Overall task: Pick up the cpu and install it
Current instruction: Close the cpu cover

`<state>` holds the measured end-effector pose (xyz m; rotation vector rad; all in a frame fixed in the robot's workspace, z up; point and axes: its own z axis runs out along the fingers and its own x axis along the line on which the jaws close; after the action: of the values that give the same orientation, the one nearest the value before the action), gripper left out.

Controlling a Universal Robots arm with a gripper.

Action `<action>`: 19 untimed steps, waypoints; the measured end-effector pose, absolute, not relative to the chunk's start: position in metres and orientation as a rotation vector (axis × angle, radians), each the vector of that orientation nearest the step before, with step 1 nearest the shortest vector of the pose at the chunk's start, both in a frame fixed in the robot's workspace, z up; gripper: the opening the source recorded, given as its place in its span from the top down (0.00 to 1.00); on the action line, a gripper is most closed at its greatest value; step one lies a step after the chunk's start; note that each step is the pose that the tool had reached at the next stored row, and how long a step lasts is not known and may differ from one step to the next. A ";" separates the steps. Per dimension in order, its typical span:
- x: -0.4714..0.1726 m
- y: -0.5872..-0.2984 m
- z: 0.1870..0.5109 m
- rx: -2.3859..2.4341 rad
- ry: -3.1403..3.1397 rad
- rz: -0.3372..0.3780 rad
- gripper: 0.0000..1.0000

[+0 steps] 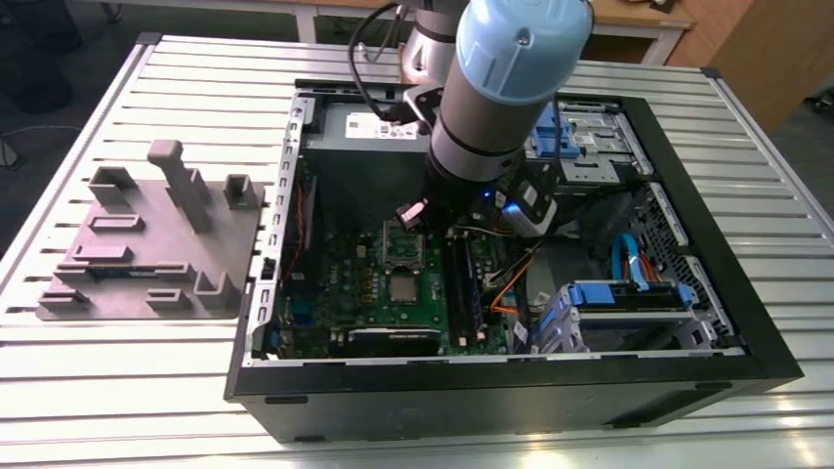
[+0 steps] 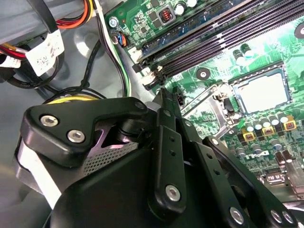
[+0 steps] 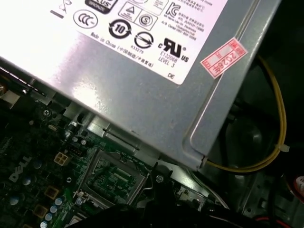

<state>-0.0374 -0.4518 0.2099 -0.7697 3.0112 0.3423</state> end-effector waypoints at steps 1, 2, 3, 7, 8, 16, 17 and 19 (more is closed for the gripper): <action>-0.038 -0.452 0.211 -0.771 3.011 0.342 0.90; -0.038 -0.452 0.212 -0.771 3.011 0.342 0.90; -0.038 -0.452 0.213 -0.772 3.011 0.342 0.90; -0.039 -0.452 0.216 -0.777 3.010 0.342 0.90; -0.039 -0.452 0.217 -0.778 3.010 0.342 0.90; -0.040 -0.452 0.222 -0.791 3.007 0.342 0.90; -0.040 -0.452 0.223 -0.794 3.007 0.342 0.90; -0.040 -0.452 0.223 -0.803 3.005 0.343 0.90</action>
<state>-0.0400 -0.4517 0.2232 -0.8030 3.0047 0.3429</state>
